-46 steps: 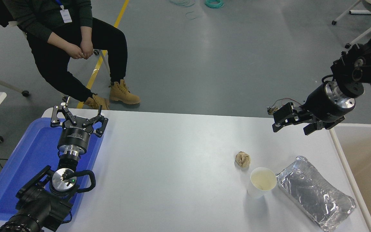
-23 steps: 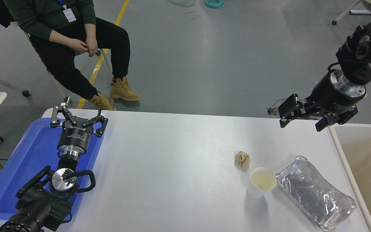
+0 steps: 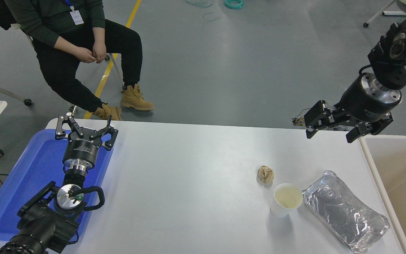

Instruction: Pick up paper cup place in dustbin

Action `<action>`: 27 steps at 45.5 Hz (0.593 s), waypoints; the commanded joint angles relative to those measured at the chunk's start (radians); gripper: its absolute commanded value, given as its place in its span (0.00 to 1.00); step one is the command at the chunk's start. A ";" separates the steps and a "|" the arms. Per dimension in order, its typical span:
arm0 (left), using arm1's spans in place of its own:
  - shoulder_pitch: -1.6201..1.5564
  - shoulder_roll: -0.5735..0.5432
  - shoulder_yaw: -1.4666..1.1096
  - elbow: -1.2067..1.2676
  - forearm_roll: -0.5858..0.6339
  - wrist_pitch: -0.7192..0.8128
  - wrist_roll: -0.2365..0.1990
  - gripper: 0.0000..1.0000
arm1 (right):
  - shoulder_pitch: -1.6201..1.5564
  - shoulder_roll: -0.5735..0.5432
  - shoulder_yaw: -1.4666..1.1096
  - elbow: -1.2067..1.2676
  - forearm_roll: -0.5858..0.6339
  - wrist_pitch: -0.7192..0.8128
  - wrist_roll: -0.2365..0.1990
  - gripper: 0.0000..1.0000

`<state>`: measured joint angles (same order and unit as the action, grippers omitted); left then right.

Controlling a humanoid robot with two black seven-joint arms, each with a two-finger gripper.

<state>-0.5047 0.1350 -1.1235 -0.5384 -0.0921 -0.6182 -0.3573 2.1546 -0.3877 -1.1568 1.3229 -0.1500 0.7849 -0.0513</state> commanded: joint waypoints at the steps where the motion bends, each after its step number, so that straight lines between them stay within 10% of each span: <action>1: 0.000 0.000 -0.001 0.000 0.000 0.000 0.000 1.00 | -0.018 0.030 0.037 -0.001 -0.029 0.001 0.001 1.00; 27: 0.000 0.000 -0.001 0.000 0.000 0.000 0.000 1.00 | -0.232 0.052 0.075 -0.028 -0.091 -0.145 0.001 1.00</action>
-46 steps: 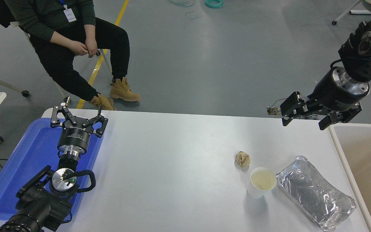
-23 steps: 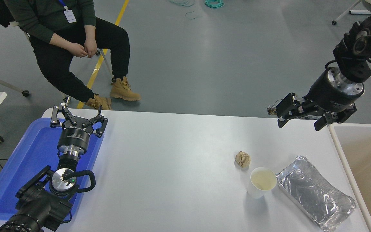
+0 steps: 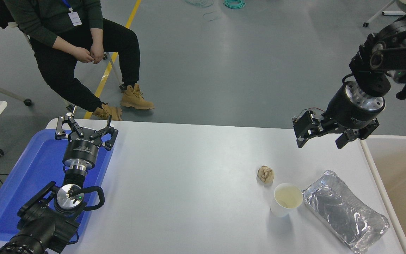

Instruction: Pick up paper cup place in dustbin

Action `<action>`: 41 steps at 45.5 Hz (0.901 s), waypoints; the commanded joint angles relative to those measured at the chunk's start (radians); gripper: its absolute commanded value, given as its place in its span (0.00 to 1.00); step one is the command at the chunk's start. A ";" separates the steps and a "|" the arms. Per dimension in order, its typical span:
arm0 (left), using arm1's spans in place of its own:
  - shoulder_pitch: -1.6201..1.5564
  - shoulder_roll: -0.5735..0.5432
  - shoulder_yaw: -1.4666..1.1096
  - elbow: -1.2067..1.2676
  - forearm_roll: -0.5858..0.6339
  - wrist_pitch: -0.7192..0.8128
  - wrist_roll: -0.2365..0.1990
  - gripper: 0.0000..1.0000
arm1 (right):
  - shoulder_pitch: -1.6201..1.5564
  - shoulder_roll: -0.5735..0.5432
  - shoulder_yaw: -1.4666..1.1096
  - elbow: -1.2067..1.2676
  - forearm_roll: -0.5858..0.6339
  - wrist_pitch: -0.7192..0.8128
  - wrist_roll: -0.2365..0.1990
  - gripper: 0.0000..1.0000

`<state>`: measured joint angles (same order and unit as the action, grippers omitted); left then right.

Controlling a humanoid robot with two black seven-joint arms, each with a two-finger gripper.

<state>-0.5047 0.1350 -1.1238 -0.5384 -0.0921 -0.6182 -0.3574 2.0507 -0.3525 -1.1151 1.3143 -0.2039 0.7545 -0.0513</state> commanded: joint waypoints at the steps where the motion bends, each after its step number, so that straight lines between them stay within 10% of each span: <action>1: 0.000 0.000 -0.001 0.000 0.000 0.000 0.000 1.00 | -0.144 0.023 0.035 -0.027 -0.038 -0.132 0.001 1.00; 41: 0.000 0.000 0.001 0.000 0.000 0.000 0.000 1.00 | -0.492 0.090 0.098 -0.159 -0.095 -0.310 0.030 1.00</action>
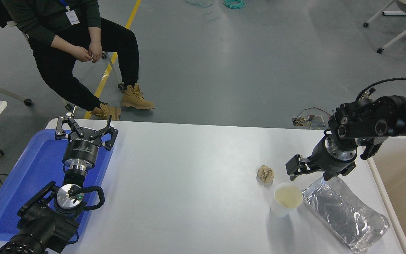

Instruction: Pick up paper cup place in dustbin

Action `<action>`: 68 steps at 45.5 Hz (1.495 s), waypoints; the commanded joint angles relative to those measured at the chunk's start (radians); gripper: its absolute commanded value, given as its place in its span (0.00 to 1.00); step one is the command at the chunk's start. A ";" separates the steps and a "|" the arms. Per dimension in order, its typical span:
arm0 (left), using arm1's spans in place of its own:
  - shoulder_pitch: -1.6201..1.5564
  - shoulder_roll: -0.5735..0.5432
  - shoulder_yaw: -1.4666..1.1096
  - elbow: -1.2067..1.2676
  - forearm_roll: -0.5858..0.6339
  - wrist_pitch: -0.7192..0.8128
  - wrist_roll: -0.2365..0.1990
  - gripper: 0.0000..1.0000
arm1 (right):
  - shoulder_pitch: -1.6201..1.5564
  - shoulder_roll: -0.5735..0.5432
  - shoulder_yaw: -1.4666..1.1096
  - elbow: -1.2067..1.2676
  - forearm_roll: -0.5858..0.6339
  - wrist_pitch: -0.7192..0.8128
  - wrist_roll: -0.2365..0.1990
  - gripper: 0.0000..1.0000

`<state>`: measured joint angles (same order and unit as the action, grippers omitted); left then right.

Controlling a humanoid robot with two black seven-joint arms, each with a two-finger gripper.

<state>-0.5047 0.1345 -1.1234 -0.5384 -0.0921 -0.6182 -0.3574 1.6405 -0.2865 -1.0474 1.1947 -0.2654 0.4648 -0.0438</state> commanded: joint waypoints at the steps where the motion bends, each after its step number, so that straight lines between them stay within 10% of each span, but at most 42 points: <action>1: 0.000 0.000 0.001 0.000 0.000 0.000 0.000 1.00 | -0.088 0.027 0.030 -0.044 -0.034 -0.021 0.024 1.00; 29: 0.000 -0.001 -0.001 0.000 0.000 0.000 0.000 1.00 | -0.172 0.067 0.030 -0.104 -0.075 -0.075 0.094 0.95; 40: 0.000 -0.001 0.001 0.000 0.000 0.000 0.000 1.00 | -0.177 0.075 0.017 -0.104 -0.172 -0.123 0.096 0.46; 68: 0.000 0.000 0.001 0.000 0.000 0.000 0.000 1.00 | -0.174 0.076 0.015 -0.103 -0.175 -0.121 0.097 0.00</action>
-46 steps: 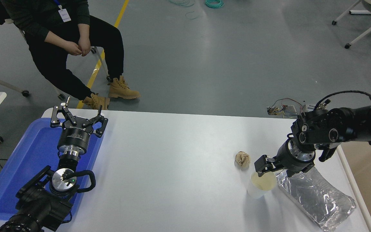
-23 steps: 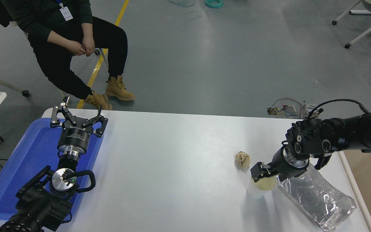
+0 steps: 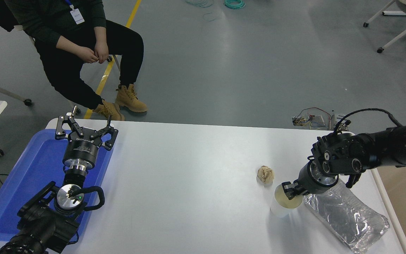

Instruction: Pick up paper cup place in dustbin

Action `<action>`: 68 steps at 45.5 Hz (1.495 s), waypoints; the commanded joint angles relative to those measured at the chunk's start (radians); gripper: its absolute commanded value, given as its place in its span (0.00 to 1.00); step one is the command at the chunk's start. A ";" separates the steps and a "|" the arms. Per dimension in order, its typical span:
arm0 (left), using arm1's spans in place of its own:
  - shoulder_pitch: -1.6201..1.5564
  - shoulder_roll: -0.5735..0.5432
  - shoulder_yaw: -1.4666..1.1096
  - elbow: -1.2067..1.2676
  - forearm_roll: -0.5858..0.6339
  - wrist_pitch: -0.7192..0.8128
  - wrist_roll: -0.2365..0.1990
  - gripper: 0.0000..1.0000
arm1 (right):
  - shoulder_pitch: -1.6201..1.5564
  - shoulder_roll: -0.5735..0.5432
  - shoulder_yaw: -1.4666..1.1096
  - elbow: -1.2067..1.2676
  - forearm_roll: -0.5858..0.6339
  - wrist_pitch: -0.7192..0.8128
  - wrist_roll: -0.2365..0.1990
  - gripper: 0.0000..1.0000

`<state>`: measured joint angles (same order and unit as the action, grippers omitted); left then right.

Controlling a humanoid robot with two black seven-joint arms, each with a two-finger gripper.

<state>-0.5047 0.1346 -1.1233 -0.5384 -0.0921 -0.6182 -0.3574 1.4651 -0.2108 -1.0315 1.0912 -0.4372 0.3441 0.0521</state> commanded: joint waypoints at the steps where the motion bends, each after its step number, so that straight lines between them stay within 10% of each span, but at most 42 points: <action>1: 0.000 0.000 0.000 0.000 0.000 0.000 0.000 1.00 | 0.001 0.001 -0.001 0.001 -0.003 -0.001 0.002 0.00; 68: 0.000 0.000 -0.001 0.000 0.000 0.000 0.000 1.00 | 0.775 -0.346 -0.058 0.145 -0.014 0.441 0.023 0.00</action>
<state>-0.5046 0.1349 -1.1237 -0.5384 -0.0921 -0.6182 -0.3574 2.1312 -0.5236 -1.0857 1.2325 -0.4494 0.7293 0.0744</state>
